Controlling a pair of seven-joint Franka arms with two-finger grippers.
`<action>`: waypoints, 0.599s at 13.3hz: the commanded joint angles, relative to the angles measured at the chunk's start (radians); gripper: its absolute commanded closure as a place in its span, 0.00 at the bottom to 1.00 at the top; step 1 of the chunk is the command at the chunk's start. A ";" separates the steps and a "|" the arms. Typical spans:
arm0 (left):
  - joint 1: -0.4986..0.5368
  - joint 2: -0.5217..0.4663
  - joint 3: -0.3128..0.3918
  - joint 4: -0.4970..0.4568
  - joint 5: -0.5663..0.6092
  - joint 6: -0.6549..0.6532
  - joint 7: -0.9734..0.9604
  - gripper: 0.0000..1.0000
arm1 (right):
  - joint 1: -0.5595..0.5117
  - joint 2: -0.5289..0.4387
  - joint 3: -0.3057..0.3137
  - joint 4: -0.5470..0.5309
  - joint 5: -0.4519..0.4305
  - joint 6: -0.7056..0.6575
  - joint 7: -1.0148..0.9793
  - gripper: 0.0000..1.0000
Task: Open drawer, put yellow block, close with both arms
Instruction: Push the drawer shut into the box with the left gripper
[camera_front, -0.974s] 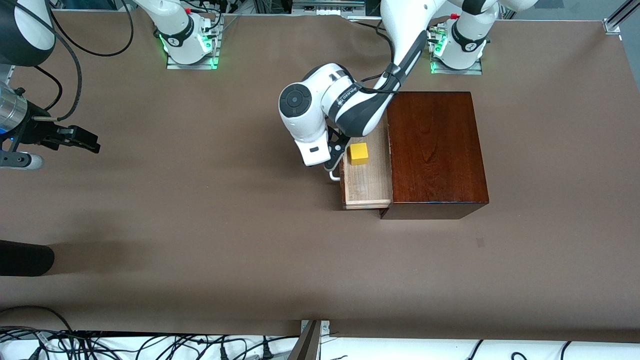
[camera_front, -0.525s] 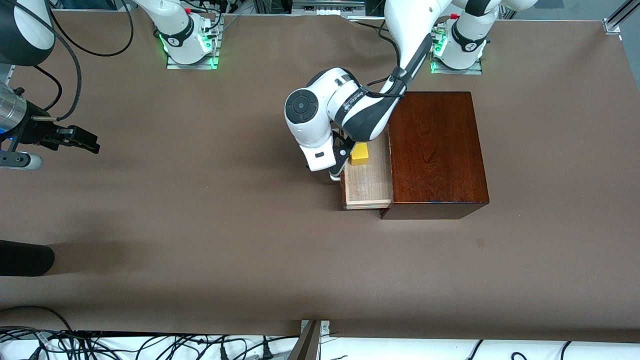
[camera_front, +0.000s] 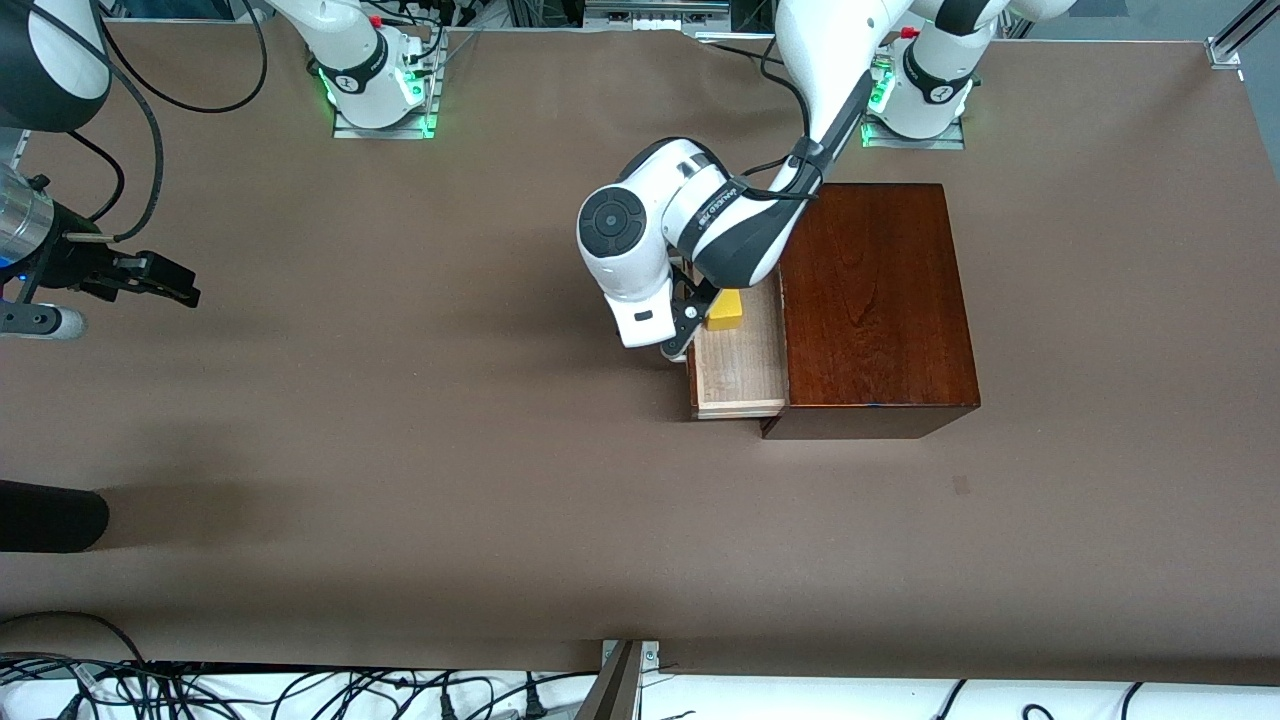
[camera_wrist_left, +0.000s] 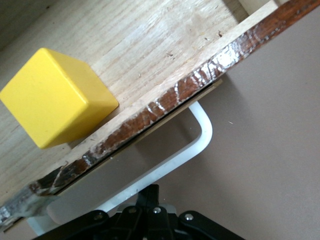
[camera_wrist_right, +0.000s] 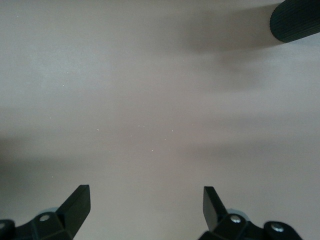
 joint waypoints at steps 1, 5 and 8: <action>0.028 -0.024 0.033 -0.005 0.048 -0.079 0.052 1.00 | 0.002 -0.007 0.001 0.006 0.015 0.004 0.010 0.00; 0.049 -0.038 0.033 -0.036 0.087 -0.117 0.125 1.00 | 0.002 -0.007 0.001 0.006 0.015 0.005 0.008 0.00; 0.089 -0.062 0.033 -0.074 0.108 -0.116 0.201 1.00 | 0.002 -0.007 0.001 0.007 0.014 0.005 0.008 0.00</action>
